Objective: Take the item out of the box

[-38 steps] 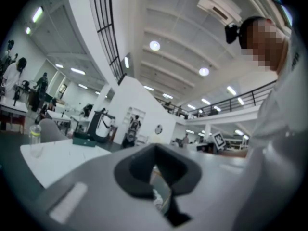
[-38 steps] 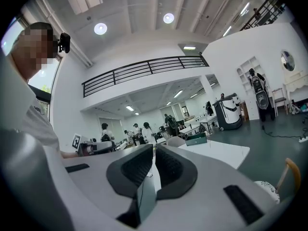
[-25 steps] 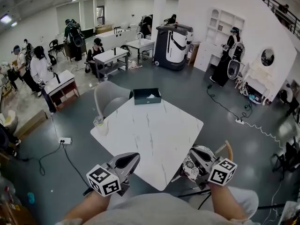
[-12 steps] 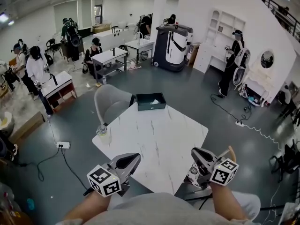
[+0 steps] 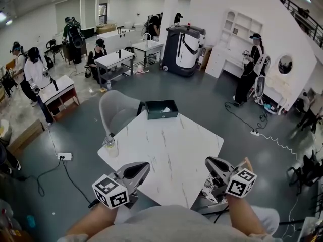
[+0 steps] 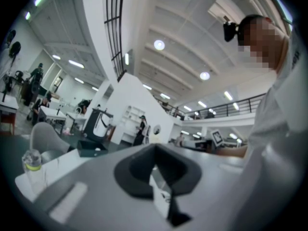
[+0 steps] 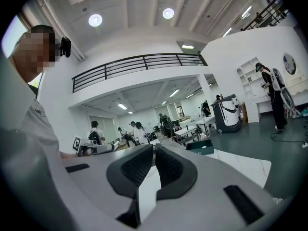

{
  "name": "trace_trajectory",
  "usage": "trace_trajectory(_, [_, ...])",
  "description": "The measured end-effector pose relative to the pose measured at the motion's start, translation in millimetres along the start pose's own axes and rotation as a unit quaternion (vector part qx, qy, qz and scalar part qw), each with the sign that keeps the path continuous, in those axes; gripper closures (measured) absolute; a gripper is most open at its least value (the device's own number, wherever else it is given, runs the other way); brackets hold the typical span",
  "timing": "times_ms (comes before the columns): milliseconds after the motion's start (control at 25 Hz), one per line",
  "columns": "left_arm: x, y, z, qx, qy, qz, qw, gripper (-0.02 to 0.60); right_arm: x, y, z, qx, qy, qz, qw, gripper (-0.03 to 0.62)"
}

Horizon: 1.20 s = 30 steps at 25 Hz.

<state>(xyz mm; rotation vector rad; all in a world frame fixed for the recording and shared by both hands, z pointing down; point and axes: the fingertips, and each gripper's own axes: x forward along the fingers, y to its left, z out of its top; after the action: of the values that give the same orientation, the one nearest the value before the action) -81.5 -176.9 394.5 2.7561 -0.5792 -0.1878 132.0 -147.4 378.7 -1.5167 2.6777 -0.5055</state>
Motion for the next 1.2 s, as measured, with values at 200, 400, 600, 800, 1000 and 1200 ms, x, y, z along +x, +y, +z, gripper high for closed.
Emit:
trace_trajectory(200, [-2, -1, 5, 0.003, -0.007, -0.001, 1.0000, 0.581, 1, 0, 5, -0.004, -0.002, -0.002, 1.000, 0.585])
trace_trajectory(400, [-15, 2, 1, -0.004, -0.011, 0.018, 0.9998, 0.581, 7, 5, 2, -0.007, 0.002, 0.013, 1.000, 0.585])
trace_trajectory(600, [-19, 3, -1, -0.004, -0.018, 0.037, 0.9991, 0.581, 16, 4, 0, -0.007, 0.010, 0.034, 0.999, 0.585])
trace_trajectory(800, [-17, 4, -7, -0.005, -0.018, 0.064, 0.9978, 0.581, 26, -6, -4, -0.002, 0.016, 0.060, 0.998, 0.585])
trace_trajectory(1000, [5, 8, -9, -0.003, -0.016, 0.092, 0.9956, 0.581, 36, -34, 1, 0.008, 0.018, 0.086, 0.996, 0.585])
trace_trajectory(1200, [46, 19, -15, -0.002, -0.015, 0.120, 0.9927, 0.581, 49, -76, -1, 0.015, 0.028, 0.111, 0.993, 0.585])
